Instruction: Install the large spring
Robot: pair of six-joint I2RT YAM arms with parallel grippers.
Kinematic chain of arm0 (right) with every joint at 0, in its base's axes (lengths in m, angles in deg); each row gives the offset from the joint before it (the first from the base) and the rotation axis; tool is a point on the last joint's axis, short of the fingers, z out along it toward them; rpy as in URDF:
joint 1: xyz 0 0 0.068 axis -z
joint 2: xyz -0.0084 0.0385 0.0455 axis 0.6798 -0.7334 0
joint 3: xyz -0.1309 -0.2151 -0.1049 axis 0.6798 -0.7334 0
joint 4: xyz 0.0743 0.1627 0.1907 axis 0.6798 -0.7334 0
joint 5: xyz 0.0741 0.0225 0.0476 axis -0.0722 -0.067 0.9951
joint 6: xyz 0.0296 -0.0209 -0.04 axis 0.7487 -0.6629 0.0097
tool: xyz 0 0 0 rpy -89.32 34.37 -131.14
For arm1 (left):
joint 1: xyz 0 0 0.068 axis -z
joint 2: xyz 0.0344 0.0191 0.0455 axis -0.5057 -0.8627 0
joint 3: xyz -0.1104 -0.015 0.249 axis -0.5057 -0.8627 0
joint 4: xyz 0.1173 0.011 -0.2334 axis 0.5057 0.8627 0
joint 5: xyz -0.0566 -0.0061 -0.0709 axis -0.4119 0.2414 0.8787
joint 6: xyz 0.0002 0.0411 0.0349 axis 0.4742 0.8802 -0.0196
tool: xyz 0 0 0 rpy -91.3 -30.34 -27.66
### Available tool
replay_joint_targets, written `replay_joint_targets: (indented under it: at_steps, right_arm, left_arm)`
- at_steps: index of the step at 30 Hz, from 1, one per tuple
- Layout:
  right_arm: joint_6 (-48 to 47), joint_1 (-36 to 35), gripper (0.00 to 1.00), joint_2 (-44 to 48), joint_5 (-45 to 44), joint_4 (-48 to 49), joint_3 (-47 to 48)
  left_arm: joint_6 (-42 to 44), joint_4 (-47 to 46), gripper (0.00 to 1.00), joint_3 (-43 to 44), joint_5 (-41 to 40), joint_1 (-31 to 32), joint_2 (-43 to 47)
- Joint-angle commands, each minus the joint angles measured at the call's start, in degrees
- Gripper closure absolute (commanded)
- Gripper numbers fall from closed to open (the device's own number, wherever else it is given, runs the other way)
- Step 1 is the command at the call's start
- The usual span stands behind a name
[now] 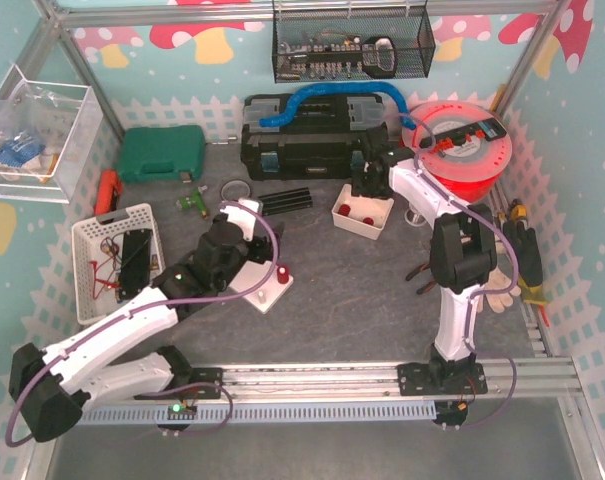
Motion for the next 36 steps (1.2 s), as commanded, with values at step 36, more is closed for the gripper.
replay_joint_targets:
  at_steps: [36]
  right_arm:
    - [26.7,-2.2,0.56,-0.6,0.5,-5.0,-8.4]
  left_arm:
    - [-1.7,5.7,0.01,3.5,1.8,-0.5,1.1]
